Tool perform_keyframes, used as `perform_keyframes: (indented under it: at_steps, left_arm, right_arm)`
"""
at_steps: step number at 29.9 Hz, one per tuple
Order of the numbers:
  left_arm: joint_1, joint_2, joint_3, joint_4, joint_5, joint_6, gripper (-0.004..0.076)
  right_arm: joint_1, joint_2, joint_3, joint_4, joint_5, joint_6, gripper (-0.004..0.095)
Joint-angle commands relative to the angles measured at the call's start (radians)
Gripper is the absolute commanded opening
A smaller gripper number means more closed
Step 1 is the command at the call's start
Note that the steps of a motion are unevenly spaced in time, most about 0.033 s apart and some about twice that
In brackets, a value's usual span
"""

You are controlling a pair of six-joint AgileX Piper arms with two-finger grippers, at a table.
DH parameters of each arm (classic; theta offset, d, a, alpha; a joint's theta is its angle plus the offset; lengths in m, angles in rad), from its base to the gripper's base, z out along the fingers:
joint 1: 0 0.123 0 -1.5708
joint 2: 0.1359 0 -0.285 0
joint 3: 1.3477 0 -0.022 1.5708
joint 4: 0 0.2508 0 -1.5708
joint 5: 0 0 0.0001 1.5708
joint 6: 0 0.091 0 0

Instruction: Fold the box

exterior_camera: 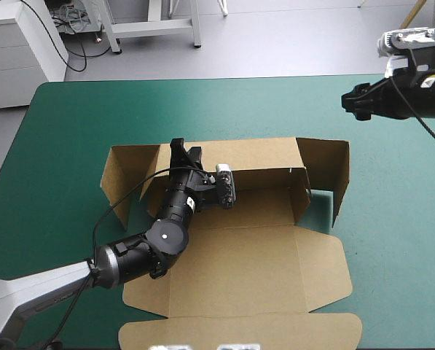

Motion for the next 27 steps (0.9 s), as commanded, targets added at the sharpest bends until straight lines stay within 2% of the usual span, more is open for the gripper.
perform_keyframes:
  at_steps: [1,6,13,20,27]
  left_arm:
    - [0.0,-0.033,-0.019,0.055,0.046,-0.025,-0.001]
    - [0.0,-0.033,-0.019,0.055,0.036,-0.025,-0.001]
    - [0.0,-0.033,-0.019,0.055,0.019,-0.025,-0.001]
    - [0.0,-0.033,-0.019,0.055,0.023,-0.025,-0.001]
    - [0.0,-0.033,-0.019,0.044,0.031,-0.025,-0.001]
  right_arm:
    - [-0.003,0.069,-0.074,0.065,-0.033,-0.016,0.0715]
    - [-0.001,0.183,-0.118,0.135,-0.029,-0.044,0.0715]
    - [0.027,0.31,-0.12,0.13,0.009,-0.051,0.0715]
    - [0.065,0.362,-0.111,0.062,0.03,-0.028,0.0715]
    - [0.065,0.334,-0.03,-0.071,0.031,0.046,0.0715]
